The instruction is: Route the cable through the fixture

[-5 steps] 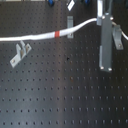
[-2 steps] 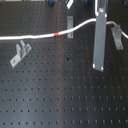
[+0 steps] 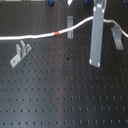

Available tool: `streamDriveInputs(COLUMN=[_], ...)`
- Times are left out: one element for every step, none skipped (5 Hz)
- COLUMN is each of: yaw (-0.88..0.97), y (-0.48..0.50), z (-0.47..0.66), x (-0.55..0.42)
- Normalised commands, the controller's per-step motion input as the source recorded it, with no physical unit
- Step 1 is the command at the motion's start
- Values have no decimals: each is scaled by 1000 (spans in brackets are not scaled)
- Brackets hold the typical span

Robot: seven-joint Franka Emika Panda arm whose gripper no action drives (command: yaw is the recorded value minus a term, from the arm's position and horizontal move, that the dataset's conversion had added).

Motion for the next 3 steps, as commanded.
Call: streamDriveInputs(yaw=[0, 11, 0], y=[0, 1, 0], z=[-171, -637, 11], x=[2, 6, 0])
